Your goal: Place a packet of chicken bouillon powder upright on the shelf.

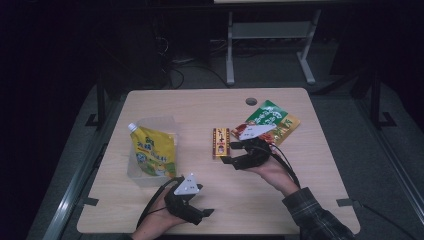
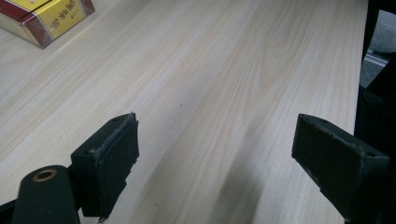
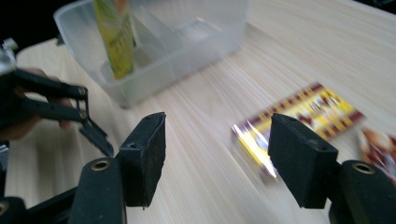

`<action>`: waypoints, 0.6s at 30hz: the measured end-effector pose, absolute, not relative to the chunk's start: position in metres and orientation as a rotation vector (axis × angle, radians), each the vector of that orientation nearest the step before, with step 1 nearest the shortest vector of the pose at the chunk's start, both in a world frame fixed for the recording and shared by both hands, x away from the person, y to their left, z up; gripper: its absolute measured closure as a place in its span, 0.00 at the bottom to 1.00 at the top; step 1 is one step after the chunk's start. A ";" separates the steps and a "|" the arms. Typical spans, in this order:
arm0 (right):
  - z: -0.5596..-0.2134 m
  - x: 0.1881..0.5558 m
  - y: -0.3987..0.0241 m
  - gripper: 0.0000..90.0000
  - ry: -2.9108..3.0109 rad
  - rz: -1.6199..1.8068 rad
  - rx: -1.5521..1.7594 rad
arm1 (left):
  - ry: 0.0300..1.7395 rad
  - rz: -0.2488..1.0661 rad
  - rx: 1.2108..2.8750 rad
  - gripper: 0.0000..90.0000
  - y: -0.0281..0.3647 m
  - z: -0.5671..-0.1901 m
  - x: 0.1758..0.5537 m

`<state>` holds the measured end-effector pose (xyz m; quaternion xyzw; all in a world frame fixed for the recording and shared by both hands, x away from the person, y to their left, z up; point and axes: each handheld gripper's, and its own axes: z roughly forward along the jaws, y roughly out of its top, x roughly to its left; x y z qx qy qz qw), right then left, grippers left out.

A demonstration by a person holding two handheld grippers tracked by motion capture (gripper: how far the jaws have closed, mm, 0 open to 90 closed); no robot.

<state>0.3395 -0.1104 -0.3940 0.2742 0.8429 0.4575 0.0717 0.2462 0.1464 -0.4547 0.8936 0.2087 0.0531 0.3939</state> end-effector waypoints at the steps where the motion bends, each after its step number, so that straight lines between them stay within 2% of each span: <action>1: -0.395 0.337 -0.115 0.40 2.528 1.381 0.847 | 0.533 0.131 2.264 0.16 0.145 -0.455 0.247; 18: -0.431 0.306 -0.186 0.37 2.485 1.257 1.047 | 0.556 0.158 2.235 0.16 0.123 -0.449 0.272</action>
